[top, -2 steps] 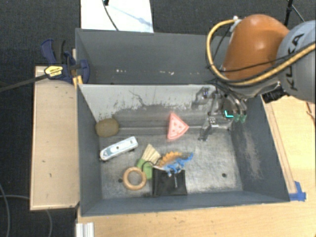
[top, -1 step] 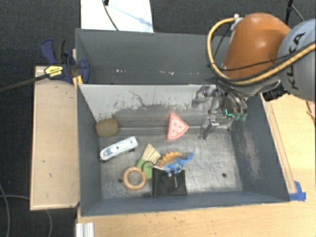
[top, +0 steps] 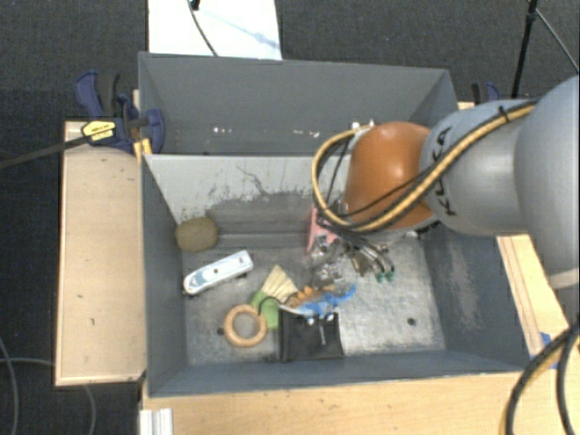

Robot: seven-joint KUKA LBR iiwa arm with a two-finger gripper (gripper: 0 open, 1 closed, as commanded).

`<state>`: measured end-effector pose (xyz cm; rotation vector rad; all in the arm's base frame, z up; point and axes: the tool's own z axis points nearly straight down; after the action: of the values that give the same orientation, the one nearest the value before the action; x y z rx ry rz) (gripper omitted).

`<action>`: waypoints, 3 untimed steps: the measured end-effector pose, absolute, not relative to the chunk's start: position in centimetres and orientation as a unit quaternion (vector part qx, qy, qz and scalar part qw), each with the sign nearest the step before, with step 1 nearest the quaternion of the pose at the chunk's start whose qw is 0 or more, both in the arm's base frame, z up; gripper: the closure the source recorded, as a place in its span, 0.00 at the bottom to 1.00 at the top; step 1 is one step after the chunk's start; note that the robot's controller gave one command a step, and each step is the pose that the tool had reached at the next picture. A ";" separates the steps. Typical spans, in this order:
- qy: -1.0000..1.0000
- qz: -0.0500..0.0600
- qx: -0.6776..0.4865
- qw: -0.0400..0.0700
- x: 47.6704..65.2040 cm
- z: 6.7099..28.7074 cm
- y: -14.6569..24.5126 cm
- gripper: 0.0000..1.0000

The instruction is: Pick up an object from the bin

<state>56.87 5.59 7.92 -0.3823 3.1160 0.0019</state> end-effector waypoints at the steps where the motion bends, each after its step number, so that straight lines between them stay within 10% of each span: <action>1: 0.993 0.001 -0.121 0.002 56.9 8.1 5.6 1.00; 2: 0.995 0.000 -0.100 0.001 57.8 9.8 7.9 1.00; 3: 0.993 0.001 -0.118 0.001 57.5 8.7 13.4 0.00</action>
Offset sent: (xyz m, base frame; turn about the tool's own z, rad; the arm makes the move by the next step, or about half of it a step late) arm 0.0147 0.0404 0.0309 0.0717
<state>57.54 13.39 8.66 -0.3713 3.1166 0.0019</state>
